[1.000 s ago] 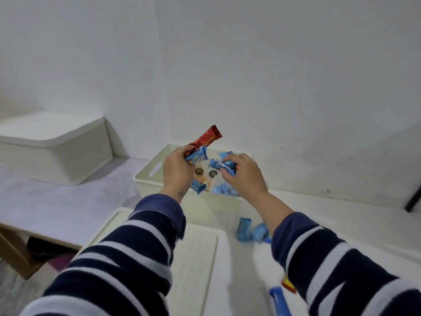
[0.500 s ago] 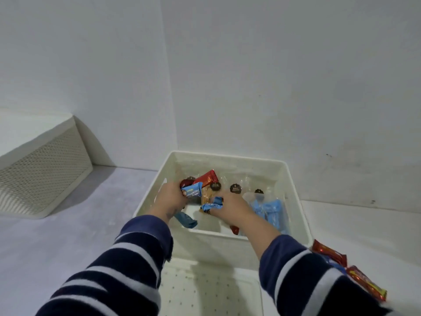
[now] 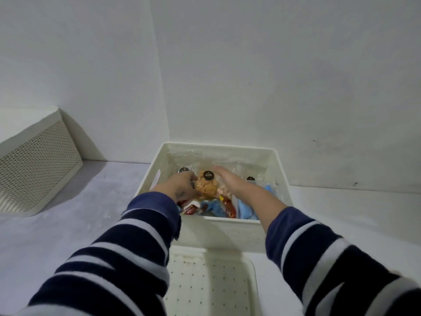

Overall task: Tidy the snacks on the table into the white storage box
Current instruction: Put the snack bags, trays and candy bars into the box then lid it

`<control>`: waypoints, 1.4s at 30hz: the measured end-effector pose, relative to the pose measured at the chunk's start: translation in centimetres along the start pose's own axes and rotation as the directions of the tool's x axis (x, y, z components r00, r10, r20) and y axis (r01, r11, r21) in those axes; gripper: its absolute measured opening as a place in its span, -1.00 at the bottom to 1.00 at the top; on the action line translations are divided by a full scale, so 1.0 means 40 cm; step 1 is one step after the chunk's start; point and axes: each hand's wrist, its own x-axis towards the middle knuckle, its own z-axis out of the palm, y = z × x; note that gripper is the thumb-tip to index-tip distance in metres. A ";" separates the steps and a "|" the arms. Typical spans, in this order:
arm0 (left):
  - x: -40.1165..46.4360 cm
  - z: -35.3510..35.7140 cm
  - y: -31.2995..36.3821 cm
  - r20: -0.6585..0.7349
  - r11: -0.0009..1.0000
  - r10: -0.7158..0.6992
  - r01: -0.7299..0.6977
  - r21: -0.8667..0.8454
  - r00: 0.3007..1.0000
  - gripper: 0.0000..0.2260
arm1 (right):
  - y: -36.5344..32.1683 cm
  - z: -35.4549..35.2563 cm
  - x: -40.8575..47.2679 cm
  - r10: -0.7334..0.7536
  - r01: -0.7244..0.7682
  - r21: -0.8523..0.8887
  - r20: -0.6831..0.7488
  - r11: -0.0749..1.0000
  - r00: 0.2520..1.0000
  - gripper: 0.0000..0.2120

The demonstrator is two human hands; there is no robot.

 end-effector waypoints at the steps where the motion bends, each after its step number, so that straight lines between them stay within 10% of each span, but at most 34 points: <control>1: -0.011 -0.003 0.022 -0.013 1.000 0.004 -0.003 0.011 1.000 -0.50 | -0.010 -0.012 -0.027 0.000 0.001 0.047 -0.020 0.999 1.000 -0.48; 22: -0.240 0.324 0.645 0.037 0.955 0.296 -0.297 0.014 0.954 -0.64 | 0.412 -0.439 -0.504 0.121 -0.232 -0.613 -0.219 0.755 0.968 -0.50; 30: -0.307 0.676 0.631 0.064 0.973 0.228 -0.229 0.008 0.971 -0.63 | 0.772 -0.379 -0.613 0.198 -0.246 -0.647 -0.147 0.722 0.969 -0.47; 42: -0.414 0.983 0.552 -0.063 0.957 0.162 -0.141 0.255 0.985 -0.46 | 1.073 -0.192 -0.668 -0.121 -0.092 -0.733 -0.232 0.674 0.965 -0.37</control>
